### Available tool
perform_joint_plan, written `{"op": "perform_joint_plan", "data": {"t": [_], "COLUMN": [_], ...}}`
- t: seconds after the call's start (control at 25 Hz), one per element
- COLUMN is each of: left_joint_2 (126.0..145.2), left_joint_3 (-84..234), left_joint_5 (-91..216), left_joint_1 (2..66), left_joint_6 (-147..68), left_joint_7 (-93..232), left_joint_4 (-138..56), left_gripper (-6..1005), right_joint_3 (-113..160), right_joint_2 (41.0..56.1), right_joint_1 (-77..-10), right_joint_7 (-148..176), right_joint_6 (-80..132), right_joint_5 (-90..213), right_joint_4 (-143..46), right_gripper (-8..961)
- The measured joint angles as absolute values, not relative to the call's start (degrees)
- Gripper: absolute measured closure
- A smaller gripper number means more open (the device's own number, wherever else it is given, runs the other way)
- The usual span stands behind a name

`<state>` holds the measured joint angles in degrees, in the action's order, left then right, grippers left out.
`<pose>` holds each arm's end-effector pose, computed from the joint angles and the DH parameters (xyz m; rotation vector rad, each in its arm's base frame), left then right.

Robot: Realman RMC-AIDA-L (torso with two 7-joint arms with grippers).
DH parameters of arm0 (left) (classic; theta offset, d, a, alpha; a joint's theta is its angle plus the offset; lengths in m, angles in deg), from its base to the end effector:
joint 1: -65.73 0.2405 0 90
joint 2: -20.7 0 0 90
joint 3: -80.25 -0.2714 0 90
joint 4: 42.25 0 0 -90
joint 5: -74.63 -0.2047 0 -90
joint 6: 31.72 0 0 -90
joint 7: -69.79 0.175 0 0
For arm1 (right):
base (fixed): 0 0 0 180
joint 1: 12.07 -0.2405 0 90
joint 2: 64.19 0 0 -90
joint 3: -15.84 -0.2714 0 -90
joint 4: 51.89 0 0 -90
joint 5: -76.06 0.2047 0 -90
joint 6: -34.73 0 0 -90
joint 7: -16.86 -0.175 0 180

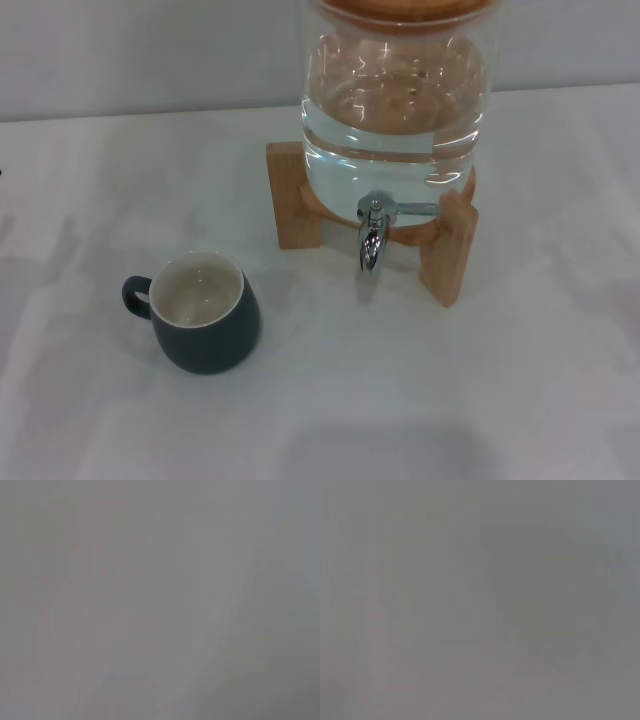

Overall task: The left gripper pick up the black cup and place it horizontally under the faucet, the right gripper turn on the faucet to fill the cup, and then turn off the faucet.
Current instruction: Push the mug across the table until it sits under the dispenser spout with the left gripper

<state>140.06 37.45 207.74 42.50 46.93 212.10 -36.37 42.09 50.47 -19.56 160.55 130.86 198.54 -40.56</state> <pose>-0.3325 0.3471 0.0128 -1.5867 -0.6778 -1.0469 0.3885 0.2410 0.1043 -1.4182 0.4244 0.9554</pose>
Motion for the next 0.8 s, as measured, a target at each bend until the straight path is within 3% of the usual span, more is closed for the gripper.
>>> {"op": "perform_joint_plan", "data": {"t": [0.6,0.8], "left_joint_2": [139.99,139.63], "left_joint_3": [37.4,37.4], "left_joint_5": [205.2,199.1], "left_joint_1": [43.5,47.0], "left_joint_6": [47.5,49.1], "left_joint_7": [211.0,206.7], "left_joint_4": [-36.2,-34.2], "left_gripper": [118,118], "right_joint_3": [42.0,40.3], "right_joint_2": [50.46,49.07], "right_joint_1": [-18.3,-17.9], "right_joint_7": [160.4,159.9], "right_joint_6": [131.1,130.8], "right_joint_5": [198.4,198.9], "right_joint_4": [-40.6,-40.4], "right_gripper": [94,94]}}
